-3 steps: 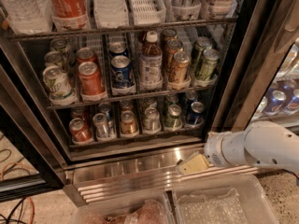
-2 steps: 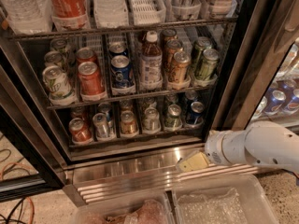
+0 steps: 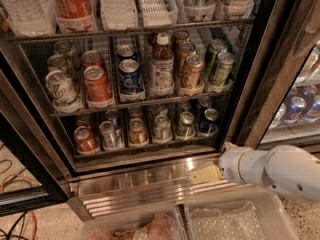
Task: Pick pepsi can from bottom shelf of fridge
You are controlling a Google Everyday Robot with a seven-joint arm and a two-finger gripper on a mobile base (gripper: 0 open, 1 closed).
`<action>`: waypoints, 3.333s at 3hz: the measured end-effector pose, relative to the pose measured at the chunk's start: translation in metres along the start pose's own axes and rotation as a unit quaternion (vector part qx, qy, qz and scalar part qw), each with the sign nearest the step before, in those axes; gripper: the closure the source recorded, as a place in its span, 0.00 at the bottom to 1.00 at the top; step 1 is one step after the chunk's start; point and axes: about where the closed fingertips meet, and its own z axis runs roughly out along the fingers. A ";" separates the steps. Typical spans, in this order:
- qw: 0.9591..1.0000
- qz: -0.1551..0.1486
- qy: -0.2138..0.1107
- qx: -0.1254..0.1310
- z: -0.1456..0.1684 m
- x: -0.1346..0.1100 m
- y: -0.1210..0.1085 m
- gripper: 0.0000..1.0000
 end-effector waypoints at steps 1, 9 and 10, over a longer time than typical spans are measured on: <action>0.996 0.048 -0.069 0.036 0.002 -0.004 -0.003 0.00; 0.958 0.129 -0.212 0.145 0.073 -0.008 -0.015 0.00; 0.956 0.128 -0.215 0.153 0.076 -0.011 -0.021 0.00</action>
Offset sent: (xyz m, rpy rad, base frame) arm 0.0307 -0.0010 0.0172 0.2448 -0.2940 -0.3139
